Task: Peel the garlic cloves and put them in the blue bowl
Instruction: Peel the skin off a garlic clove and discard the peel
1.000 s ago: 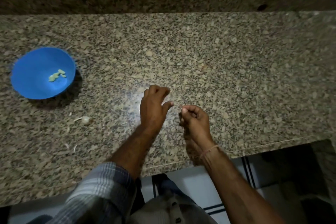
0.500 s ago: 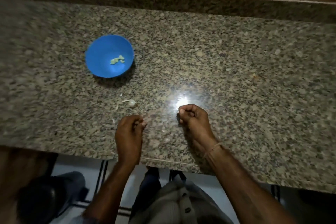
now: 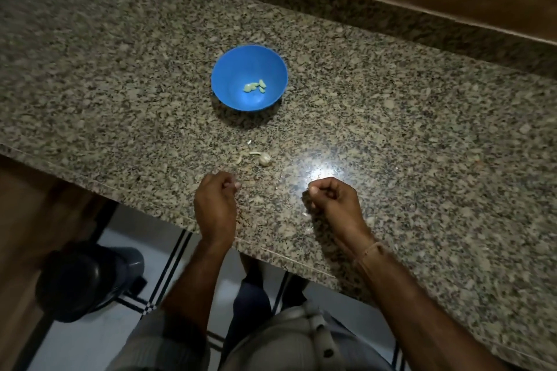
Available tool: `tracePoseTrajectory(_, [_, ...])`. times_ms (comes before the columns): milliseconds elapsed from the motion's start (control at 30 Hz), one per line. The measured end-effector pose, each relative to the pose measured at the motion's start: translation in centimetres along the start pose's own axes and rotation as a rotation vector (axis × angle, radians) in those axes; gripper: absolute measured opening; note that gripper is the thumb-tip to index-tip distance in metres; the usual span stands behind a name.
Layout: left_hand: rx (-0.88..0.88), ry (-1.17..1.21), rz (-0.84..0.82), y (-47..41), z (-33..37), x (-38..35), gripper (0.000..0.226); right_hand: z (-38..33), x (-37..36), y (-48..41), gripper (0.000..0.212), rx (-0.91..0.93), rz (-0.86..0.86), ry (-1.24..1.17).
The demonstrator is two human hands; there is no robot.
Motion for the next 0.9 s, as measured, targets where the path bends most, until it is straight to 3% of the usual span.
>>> tracePoseTrajectory(200, [-0.114,-0.243,-0.107,-1.6,0.0,-0.7,0.020,0.8,-2.6,1.5,0.005,-0.097,-0.079,-0.066])
tracePoseTrajectory(333, [0.016,0.014,-0.136,-1.1,-0.5,0.7,0.019,0.9,-5.9,2.7,0.006,-0.211,-0.157,-0.217])
tracePoseTrajectory(433, [0.217,0.288,-0.150,0.4,-3.0,1.8,0.018,0.8,-9.1,3.5,0.008,-0.272,-0.207,-0.297])
tracePoseTrajectory(567, [0.358,0.530,-0.094,2.8,-6.7,5.8,0.027,1.1,-15.5,5.6,0.015,-0.284,-0.285,-0.203])
tracePoseTrajectory(700, [0.435,0.568,0.031,5.0,-13.8,13.0,0.024,3.1,-25.6,9.1,0.015,-0.255,-0.412,-0.075])
tracePoseTrajectory(900, [0.550,0.565,0.177,10.5,-31.4,25.9,0.027,9.4,-44.1,18.7,0.013,-0.241,-0.619,0.116])
Point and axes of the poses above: each hand's wrist, its own y-axis away from the middle knuckle, its own x-axis out of the back of the hand, z = x × y, the point moved 5 cm from there along -y, towards the middle knuckle, and after that the axes turned 1 degree about -x, right-handed, at the moved point
